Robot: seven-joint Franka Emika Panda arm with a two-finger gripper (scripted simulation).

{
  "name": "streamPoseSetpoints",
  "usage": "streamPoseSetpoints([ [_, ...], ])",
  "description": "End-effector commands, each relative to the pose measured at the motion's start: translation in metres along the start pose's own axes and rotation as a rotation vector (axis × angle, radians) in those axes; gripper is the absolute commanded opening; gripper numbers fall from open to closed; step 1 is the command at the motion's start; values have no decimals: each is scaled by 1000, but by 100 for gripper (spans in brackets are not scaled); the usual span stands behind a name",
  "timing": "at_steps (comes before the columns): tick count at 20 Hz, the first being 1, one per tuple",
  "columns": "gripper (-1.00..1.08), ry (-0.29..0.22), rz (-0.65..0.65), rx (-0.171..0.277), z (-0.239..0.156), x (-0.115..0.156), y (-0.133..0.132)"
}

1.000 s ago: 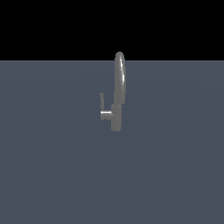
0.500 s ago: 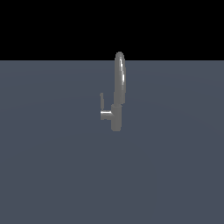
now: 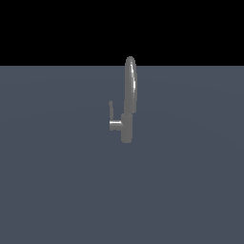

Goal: Turn on the faucet by rotating a designated handle.

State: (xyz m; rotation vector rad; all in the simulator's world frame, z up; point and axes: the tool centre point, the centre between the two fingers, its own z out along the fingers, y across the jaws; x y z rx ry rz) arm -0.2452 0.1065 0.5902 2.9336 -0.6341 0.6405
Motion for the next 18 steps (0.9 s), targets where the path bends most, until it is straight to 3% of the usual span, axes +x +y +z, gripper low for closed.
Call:
streamPoseSetpoints([
  [1, -100, 45, 53, -16, -5, -1, -15],
  [10, -100, 185, 224, -93, 8, 0, -76],
  [18, -100, 278, 361, -180, 60, 10, -125],
])
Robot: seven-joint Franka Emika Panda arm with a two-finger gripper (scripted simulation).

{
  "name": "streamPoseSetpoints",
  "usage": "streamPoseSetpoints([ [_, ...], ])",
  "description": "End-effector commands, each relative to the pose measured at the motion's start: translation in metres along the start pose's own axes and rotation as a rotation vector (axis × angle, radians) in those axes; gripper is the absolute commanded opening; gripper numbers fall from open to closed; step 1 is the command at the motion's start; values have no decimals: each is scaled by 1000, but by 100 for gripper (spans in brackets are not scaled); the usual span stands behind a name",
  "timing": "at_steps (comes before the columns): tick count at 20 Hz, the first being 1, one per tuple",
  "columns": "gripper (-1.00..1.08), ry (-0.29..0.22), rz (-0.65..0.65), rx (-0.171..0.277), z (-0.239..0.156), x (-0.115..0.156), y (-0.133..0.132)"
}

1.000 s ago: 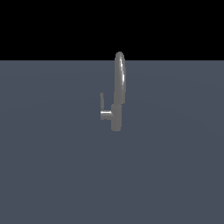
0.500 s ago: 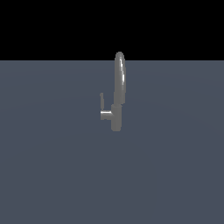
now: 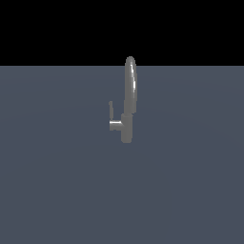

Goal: Turn on the faucet by rotating a designated handle.

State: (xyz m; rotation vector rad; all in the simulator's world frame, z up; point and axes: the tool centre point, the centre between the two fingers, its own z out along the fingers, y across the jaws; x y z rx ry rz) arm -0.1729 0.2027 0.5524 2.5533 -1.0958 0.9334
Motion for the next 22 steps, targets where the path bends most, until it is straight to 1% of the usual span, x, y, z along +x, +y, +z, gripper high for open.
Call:
streamPoseSetpoints([
  [1, -100, 26, 41, -30, 19, -6, -17],
  [6, -100, 69, 120, -97, 69, -16, -46],
  [12, -100, 106, 213, -190, 149, -24, -70],
  [17, -100, 123, 294, -277, 230, -30, -75],
  [22, -100, 131, 380, -371, 317, -34, -64],
])
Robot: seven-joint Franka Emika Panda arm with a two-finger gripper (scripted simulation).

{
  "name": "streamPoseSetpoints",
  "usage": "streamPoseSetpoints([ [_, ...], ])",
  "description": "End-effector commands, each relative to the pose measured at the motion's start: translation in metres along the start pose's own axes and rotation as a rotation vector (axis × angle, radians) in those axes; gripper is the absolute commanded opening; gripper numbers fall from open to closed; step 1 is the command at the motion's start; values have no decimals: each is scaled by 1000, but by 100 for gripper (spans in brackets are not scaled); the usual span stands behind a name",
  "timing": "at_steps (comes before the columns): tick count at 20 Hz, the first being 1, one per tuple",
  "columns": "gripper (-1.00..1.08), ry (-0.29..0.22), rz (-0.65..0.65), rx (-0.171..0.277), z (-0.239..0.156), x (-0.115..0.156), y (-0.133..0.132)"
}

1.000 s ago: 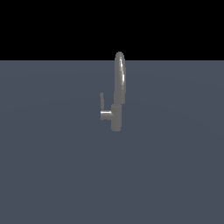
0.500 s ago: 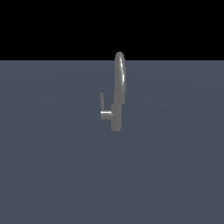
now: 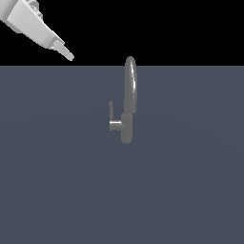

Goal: Turn on the faucet by rotating a designated handle.

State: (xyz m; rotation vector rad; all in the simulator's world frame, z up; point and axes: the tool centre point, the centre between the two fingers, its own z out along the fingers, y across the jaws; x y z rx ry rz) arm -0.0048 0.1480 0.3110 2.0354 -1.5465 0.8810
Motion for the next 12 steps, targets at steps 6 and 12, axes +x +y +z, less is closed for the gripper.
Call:
streamPoseSetpoints([
  [6, -100, 3, 104, -131, 115, -18, -4],
  [12, -100, 2, 155, -195, 171, -25, 4],
])
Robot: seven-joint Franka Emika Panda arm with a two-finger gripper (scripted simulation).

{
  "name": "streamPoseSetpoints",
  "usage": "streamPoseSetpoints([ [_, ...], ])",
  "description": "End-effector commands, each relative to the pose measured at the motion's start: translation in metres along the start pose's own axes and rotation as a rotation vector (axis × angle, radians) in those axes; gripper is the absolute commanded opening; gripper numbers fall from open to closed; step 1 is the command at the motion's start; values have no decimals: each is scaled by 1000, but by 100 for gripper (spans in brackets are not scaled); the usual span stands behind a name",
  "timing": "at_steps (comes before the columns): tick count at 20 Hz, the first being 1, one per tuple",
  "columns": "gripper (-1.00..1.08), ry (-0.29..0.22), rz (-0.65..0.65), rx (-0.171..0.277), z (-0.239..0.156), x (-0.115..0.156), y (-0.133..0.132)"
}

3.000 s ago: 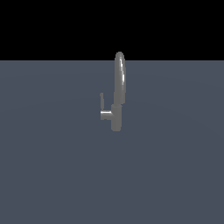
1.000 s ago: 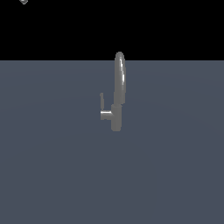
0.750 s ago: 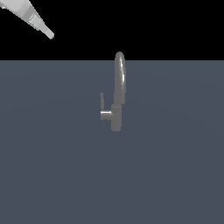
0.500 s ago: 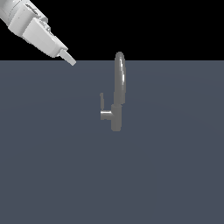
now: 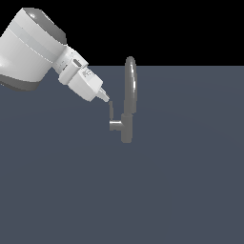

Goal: Turn on the faucet by rotating a designated handle.

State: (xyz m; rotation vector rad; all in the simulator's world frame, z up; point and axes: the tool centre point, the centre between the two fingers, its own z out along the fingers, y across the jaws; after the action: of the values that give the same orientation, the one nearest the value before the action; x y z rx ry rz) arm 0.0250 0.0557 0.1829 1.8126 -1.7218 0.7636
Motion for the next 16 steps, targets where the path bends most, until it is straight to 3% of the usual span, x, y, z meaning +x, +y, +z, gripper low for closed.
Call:
streamPoseSetpoints([
  [1, -100, -2, 16, -20, 18, -3, 0],
  [10, -100, -3, 29, -35, 31, -4, 0],
  [16, -100, -3, 29, -35, 27, -1, 19],
])
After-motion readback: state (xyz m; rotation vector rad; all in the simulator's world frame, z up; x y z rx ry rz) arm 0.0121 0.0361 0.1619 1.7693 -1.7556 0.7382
